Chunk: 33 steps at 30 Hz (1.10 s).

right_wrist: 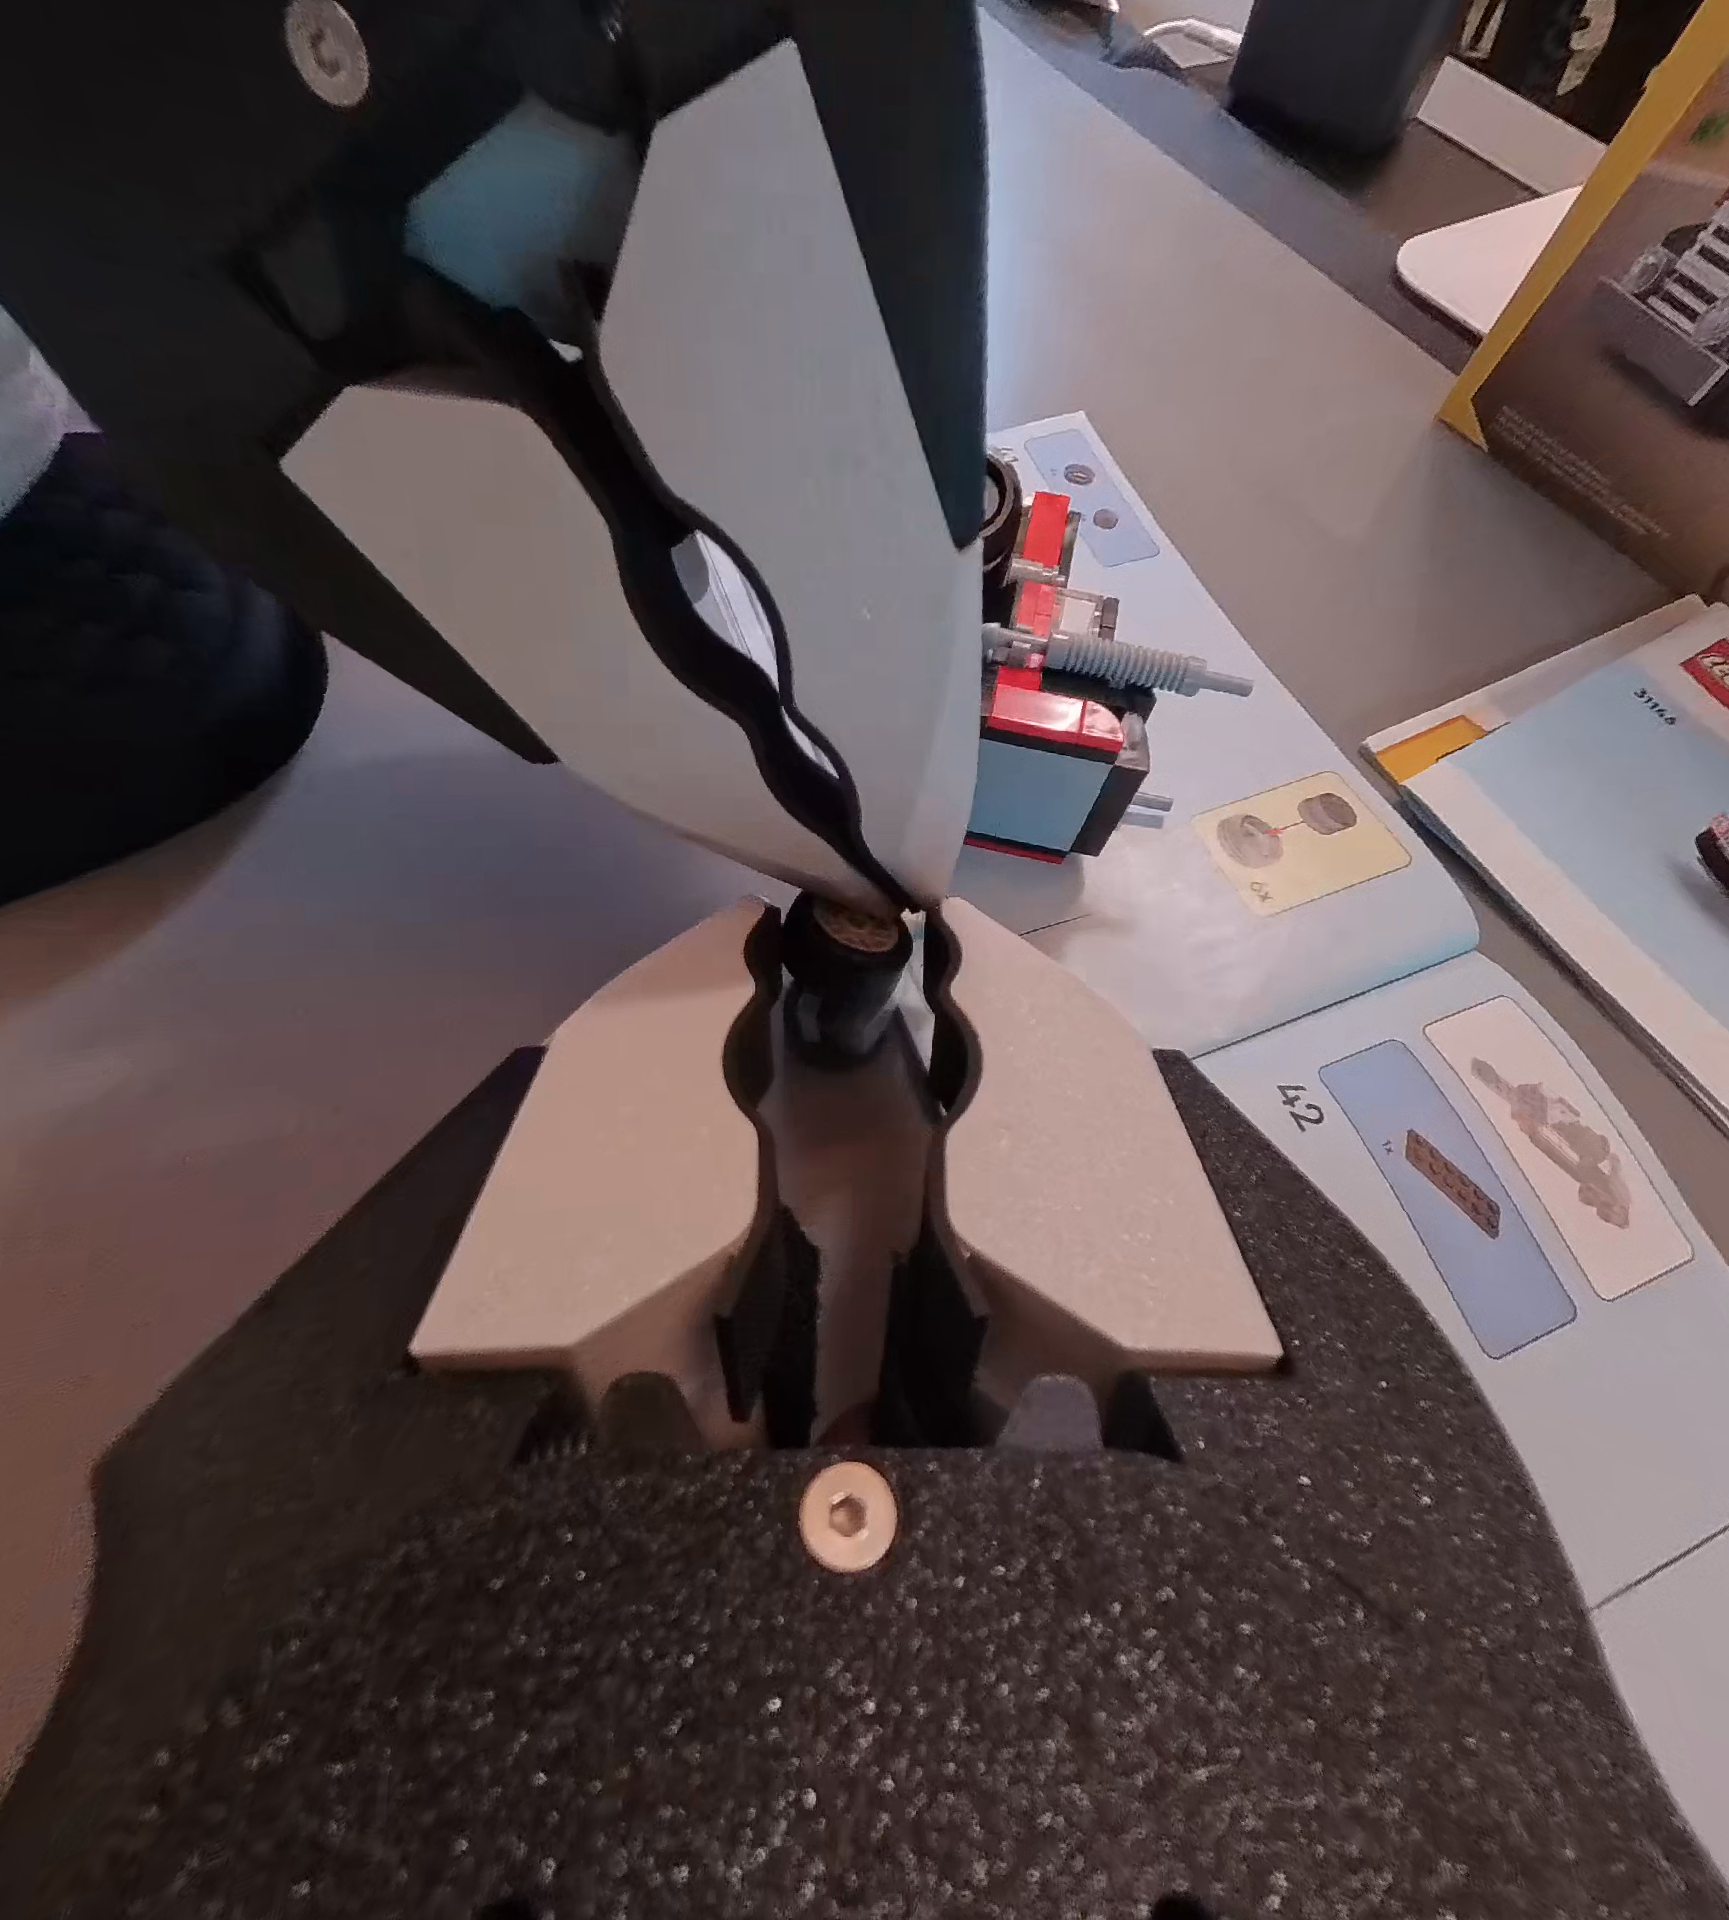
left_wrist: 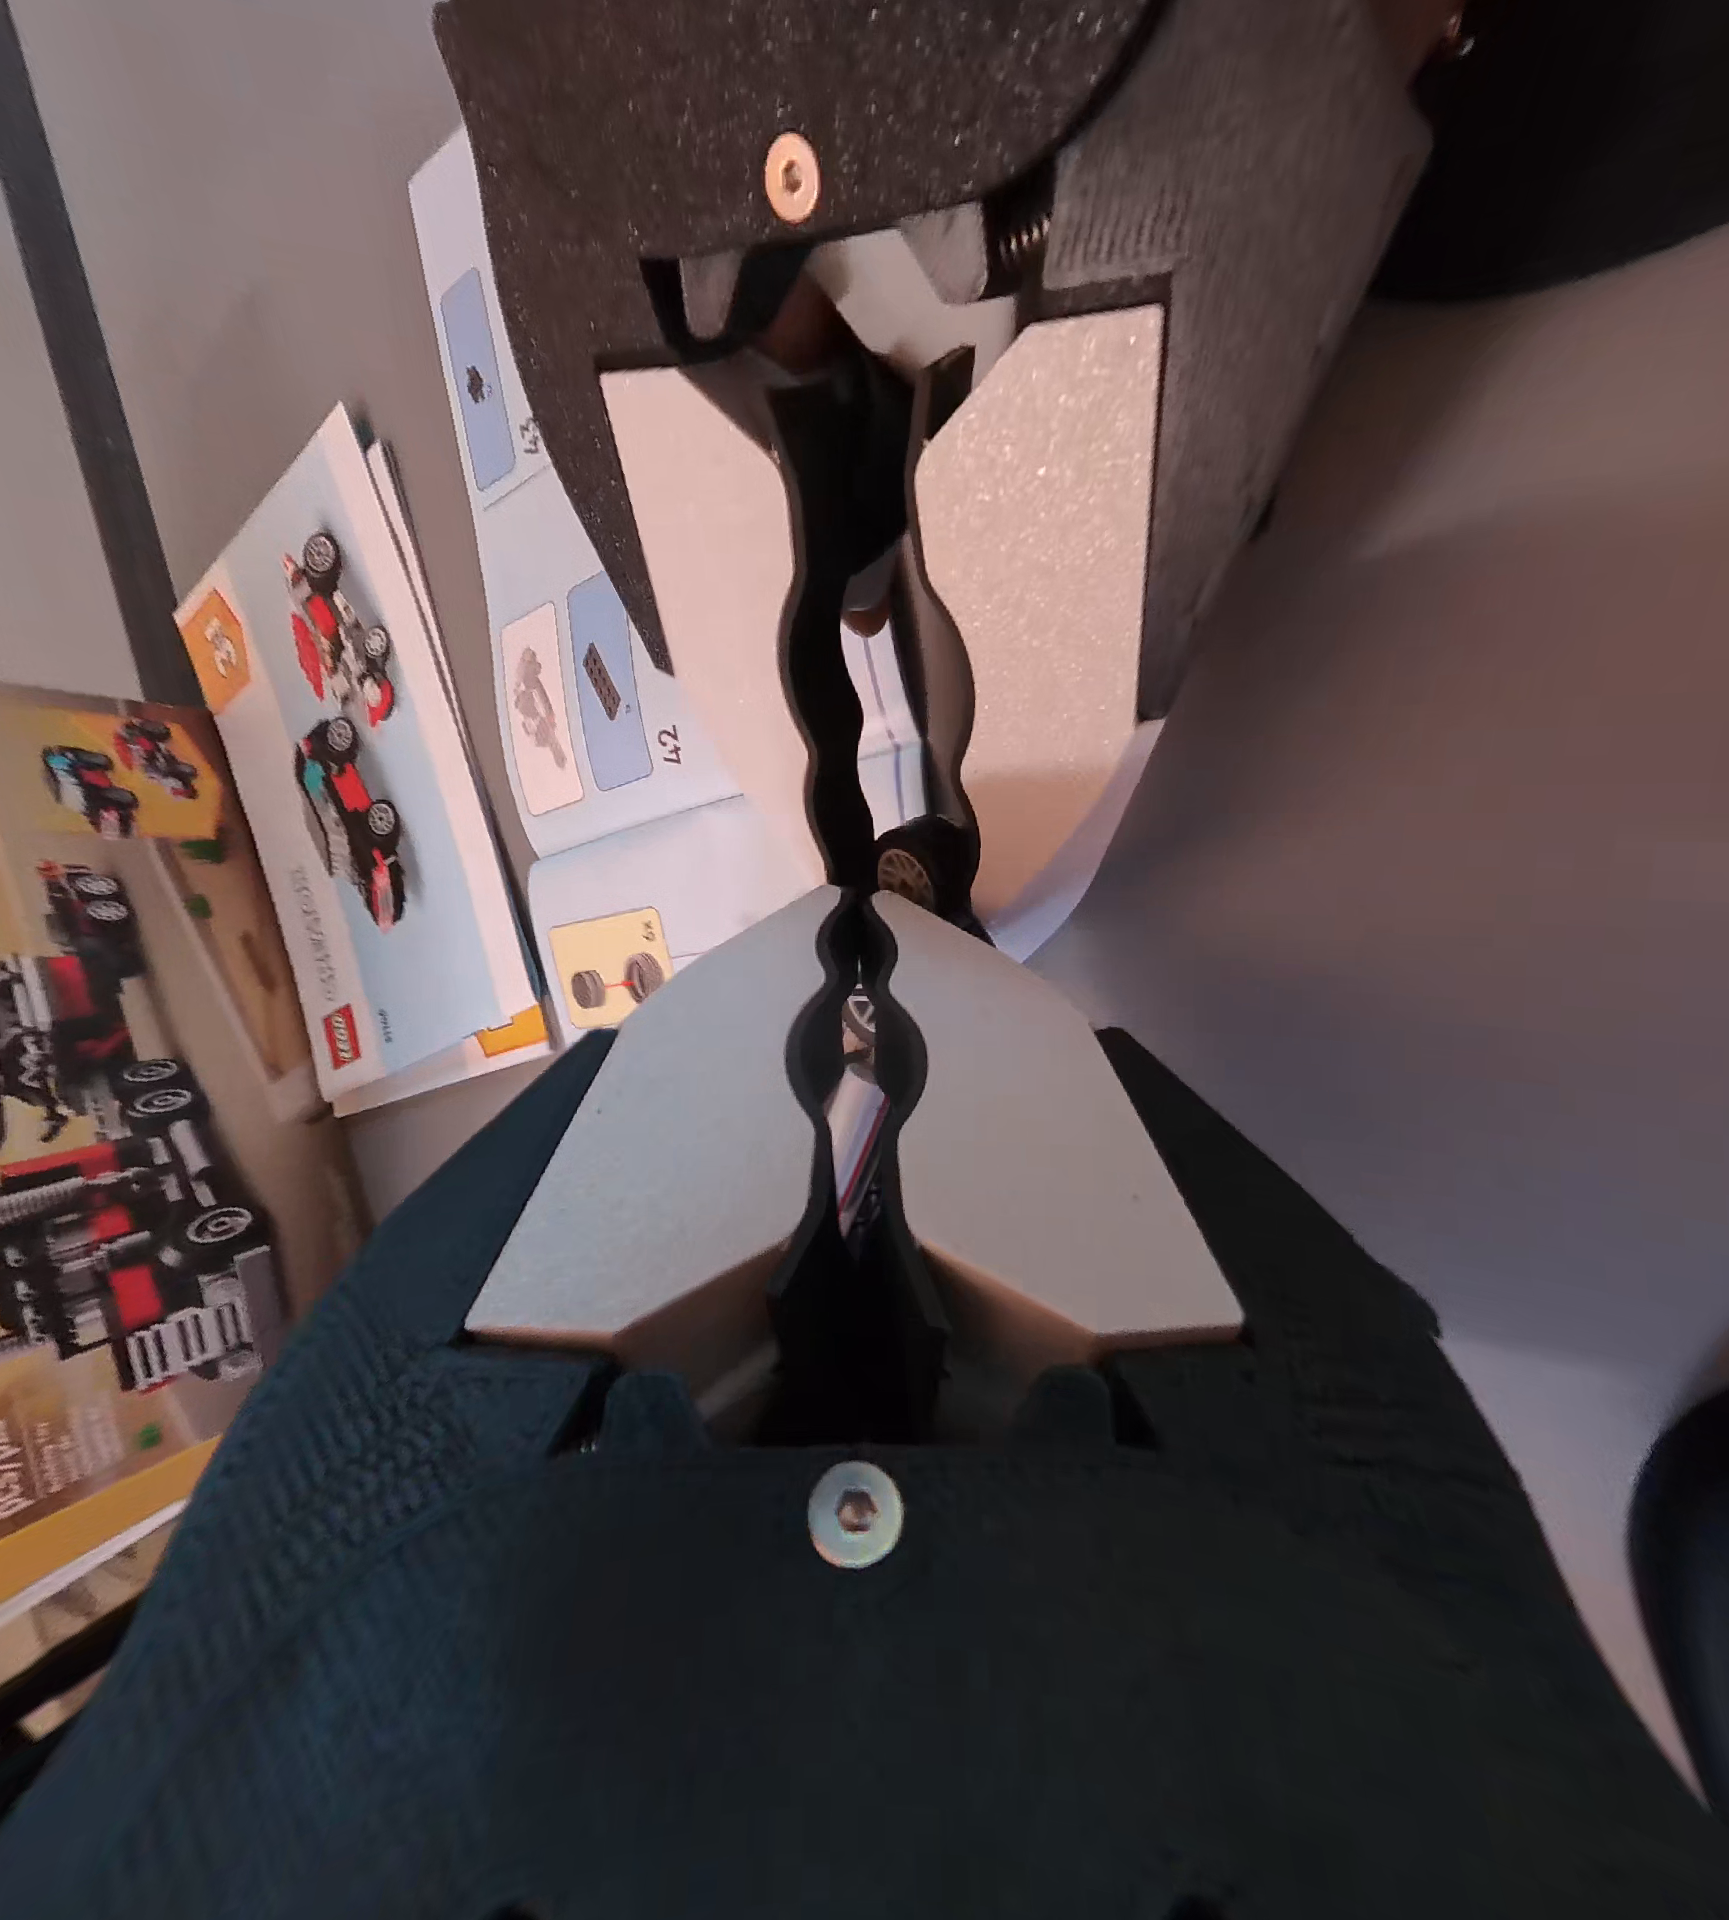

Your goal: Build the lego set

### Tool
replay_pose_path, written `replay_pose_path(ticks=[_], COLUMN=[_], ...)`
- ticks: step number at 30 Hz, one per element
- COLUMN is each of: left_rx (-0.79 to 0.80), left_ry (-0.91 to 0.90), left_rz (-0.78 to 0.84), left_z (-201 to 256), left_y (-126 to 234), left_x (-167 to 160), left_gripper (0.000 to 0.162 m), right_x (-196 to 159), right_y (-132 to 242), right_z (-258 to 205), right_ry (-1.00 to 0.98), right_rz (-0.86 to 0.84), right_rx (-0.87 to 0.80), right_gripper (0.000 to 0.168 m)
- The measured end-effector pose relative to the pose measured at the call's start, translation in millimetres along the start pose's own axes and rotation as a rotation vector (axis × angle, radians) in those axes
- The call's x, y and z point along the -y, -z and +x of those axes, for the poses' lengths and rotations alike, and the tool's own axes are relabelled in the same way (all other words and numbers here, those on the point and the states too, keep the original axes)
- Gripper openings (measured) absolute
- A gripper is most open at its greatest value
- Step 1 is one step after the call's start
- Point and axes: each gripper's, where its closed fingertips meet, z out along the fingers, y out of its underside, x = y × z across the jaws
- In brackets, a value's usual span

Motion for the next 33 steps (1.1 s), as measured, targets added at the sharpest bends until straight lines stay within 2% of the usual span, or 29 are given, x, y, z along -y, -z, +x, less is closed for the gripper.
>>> replay_pose_path(ticks=[3,6,11,18,21,25,29,33], left_rx=[0.037,0.012,0.135,0.201,0.234,0.241,0.266,0.258], left_ry=[-0.014,0.043,0.166,0.335,0.407,0.542,0.599,0.583], left_rz=[0.001,0.096,0.247,0.454,0.604,0.751,0.734,0.681], left_z=[-6.4,-8.2,-36.2,-57.4,-67.3,-79.7,-86.0,-81.5], left_y=[1.7,13.0,42.5,82.9,103.6,124.1,128.0,122.5], left_x=[1.8,12.6,8.7,-7.5,-8.3,-11.0,-19.4,-21.4], left_gripper=[0.001,0.001,0.001,0.016,0.024,0.045,0.065,0.069], right_x=[0.4,1.9,-6.2,-12.4,-12.5,-10.3,-9.7,-11.6], right_y=[0.0,3.3,14.4,16.7,15.1,13.4,10.9,7.1], right_z=[2.1,1.1,-1.9,-0.3,-1.1,-1.9,0.4,2.7], right_ry=[0.008,-0.006,-0.029,-0.019,-0.006,0.012,0.014,0.021], right_rz=[0.004,0.026,0.018,-0.011,-0.017,-0.010,-0.015,-0.039], right_rx=[-0.005,0.017,0.086,0.091,0.093,0.099,0.094,0.091], right_gripper=[0.024,0.025,0.037,0.036,0.035,0.034,0.033,0.030])
